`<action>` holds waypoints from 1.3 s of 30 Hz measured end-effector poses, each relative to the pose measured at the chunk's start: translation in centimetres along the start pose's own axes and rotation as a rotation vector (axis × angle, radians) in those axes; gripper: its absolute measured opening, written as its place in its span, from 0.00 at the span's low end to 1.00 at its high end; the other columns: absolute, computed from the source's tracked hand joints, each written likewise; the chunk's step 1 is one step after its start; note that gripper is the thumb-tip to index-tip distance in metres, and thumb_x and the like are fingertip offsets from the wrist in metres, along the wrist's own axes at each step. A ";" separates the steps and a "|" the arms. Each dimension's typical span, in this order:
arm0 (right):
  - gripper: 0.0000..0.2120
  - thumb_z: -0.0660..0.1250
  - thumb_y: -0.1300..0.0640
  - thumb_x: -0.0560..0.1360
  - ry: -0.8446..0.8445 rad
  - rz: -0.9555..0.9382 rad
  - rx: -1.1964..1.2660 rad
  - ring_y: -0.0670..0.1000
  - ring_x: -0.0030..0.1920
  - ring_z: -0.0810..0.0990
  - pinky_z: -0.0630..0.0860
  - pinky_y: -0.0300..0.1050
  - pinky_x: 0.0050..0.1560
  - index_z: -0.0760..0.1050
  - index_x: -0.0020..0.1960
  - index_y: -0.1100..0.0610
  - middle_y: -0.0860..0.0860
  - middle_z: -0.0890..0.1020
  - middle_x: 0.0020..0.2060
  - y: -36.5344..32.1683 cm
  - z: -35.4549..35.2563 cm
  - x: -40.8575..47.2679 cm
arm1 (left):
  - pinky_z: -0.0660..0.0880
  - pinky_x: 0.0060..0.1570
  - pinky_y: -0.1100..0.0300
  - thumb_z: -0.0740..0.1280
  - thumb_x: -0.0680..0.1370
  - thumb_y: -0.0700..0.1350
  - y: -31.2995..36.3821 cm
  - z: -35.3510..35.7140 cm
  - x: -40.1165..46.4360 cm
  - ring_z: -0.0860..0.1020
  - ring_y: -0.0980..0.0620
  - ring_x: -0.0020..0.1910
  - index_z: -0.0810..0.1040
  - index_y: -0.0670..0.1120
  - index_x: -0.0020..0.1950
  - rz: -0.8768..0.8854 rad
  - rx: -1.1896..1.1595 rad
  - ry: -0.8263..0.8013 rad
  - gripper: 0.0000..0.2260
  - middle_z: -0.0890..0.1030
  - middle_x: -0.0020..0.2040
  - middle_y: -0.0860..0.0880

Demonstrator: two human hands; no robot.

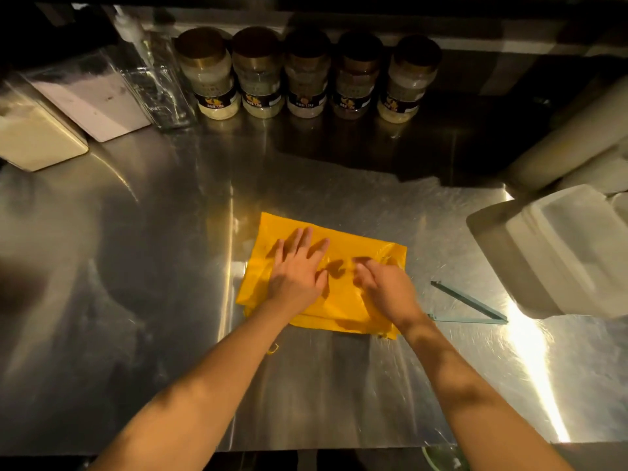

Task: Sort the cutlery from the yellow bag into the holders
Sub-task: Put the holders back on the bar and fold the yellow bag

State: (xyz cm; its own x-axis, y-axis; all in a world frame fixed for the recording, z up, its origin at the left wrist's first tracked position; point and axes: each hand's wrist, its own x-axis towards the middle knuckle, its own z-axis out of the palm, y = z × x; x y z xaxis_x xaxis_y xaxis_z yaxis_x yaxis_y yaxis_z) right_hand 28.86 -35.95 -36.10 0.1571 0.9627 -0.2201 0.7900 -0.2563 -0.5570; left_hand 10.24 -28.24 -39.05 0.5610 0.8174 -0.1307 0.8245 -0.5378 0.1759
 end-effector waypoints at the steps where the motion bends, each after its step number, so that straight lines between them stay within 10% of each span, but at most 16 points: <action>1: 0.22 0.54 0.44 0.83 0.041 0.100 -0.063 0.60 0.59 0.80 0.73 0.52 0.58 0.74 0.70 0.52 0.56 0.84 0.56 -0.5 0.5 0.8 | 0.48 0.77 0.41 0.52 0.79 0.61 0.1 0.4 0.2 0.48 0.46 0.81 0.53 0.59 0.81 -0.023 0.042 -0.048 0.30 0.50 0.82 0.47; 10: 0.28 0.49 0.41 0.81 0.199 0.130 -0.334 0.60 0.78 0.60 0.49 0.56 0.78 0.64 0.78 0.49 0.55 0.65 0.78 -0.4 5.5 1.0 | 0.63 0.68 0.44 0.57 0.79 0.63 -1.0 1.9 -2.4 0.65 0.43 0.75 0.63 0.55 0.79 -0.047 0.028 0.103 0.30 0.63 0.79 0.46; 24: 0.33 0.32 0.34 0.78 -0.005 0.163 -0.401 0.49 0.79 0.33 0.33 0.56 0.78 0.38 0.81 0.43 0.46 0.39 0.81 2.4 3.1 0.2 | 0.55 0.74 0.38 0.51 0.78 0.59 -1.8 -0.1 -0.5 0.58 0.41 0.79 0.63 0.51 0.79 -0.218 0.035 0.014 0.30 0.62 0.79 0.44; 30: 0.36 0.52 0.32 0.77 0.158 0.289 -0.287 0.62 0.80 0.50 0.48 0.62 0.77 0.56 0.81 0.48 0.57 0.54 0.80 -0.4 4.4 -2.3 | 0.39 0.77 0.42 0.47 0.84 0.59 0.4 -0.8 2.0 0.36 0.48 0.80 0.38 0.56 0.80 0.067 0.082 -0.159 0.28 0.39 0.82 0.50; 39: 0.35 0.38 0.30 0.79 0.037 0.084 -0.435 0.55 0.81 0.48 0.44 0.60 0.77 0.51 0.81 0.43 0.50 0.52 0.81 3.0 3.8 -1.7 | 0.47 0.77 0.41 0.39 0.81 0.62 -0.3 1.1 -0.5 0.47 0.46 0.81 0.48 0.55 0.82 -0.080 0.058 -0.032 0.29 0.49 0.82 0.50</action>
State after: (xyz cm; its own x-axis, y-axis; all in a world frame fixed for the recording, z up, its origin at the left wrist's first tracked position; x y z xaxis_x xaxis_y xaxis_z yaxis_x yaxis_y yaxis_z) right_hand 28.75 -38.69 -40.41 0.2459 0.9447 -0.2170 0.9482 -0.2809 -0.1481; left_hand 9.76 -28.74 -40.08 0.4945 0.8517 -0.1736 0.8692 -0.4828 0.1073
